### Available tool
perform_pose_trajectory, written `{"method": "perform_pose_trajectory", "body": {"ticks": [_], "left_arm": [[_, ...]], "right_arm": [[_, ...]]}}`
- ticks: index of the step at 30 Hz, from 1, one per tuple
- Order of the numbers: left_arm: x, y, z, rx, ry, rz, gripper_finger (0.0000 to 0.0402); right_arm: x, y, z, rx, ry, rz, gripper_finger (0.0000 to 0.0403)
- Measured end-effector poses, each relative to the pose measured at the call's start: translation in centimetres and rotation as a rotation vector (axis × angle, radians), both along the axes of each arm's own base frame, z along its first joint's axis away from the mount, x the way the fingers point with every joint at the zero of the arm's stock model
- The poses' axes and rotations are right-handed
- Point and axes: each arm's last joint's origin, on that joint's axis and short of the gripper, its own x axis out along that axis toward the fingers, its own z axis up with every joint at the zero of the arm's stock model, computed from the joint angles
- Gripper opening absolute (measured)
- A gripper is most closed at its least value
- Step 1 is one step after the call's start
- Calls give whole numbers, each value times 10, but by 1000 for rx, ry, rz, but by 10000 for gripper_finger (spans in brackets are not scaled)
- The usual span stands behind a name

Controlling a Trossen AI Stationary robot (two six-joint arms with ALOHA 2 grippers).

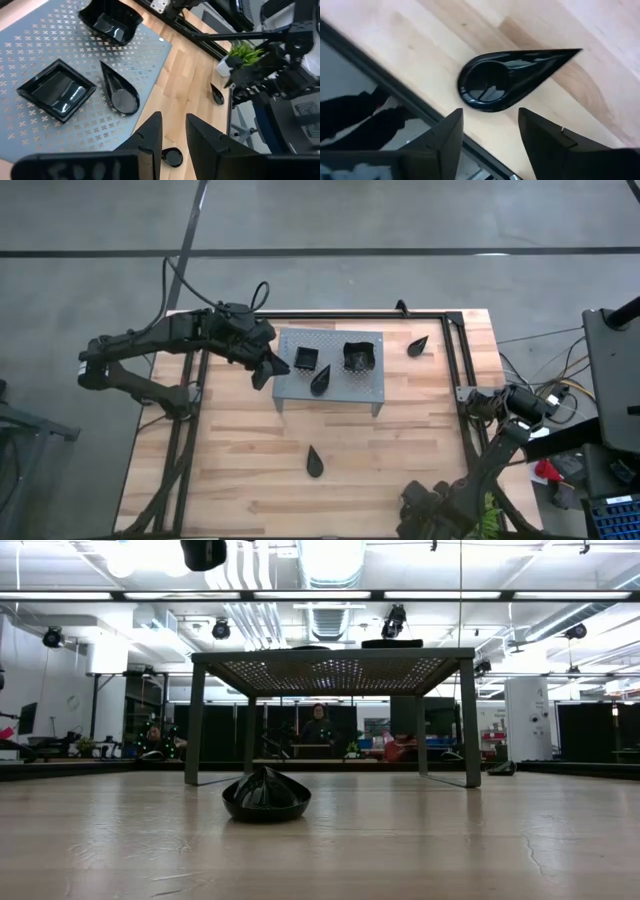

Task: Pick & Place Mini shaped plates
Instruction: Stack the black drop shaped plate on top of the other black drop shaped plate on the shelf

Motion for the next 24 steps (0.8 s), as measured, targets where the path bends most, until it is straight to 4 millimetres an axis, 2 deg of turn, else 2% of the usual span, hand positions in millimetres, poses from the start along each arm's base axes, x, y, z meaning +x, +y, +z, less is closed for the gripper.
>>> {"method": "perform_pose_trajectory", "body": {"ticks": [10, 24], "left_arm": [[0, -2, 0, -24, -6, -53, 79], [0, -3, 0, -32, -9, -71, 79]], "right_arm": [[-2, -2, -4, 35, 57, -203, 147], [-6, -12, -23, 15, 80, -310, 123]]}}
